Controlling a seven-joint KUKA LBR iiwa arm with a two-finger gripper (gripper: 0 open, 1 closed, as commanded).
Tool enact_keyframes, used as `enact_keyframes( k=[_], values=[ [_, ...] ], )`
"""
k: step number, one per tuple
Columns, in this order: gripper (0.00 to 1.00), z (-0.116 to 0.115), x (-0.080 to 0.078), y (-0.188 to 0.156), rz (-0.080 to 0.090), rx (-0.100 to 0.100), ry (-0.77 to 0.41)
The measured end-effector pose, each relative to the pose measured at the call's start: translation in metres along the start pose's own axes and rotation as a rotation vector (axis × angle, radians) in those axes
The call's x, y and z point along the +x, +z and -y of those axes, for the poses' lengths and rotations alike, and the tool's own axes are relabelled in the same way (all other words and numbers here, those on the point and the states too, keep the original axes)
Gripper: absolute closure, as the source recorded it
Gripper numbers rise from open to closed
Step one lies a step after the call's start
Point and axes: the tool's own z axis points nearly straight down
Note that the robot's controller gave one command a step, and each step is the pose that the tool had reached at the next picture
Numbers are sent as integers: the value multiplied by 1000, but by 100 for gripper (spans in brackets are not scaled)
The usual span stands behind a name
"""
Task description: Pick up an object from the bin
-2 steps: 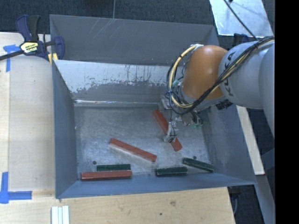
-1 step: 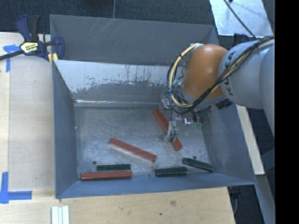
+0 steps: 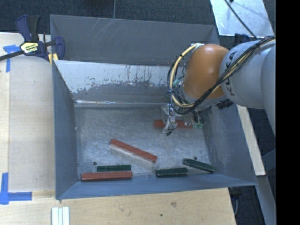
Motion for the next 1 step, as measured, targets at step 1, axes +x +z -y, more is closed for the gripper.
enact_keyframes(
  k=[1],
  values=[
    [100, 0, -3, -47, 3, 1, -3]
  ],
)
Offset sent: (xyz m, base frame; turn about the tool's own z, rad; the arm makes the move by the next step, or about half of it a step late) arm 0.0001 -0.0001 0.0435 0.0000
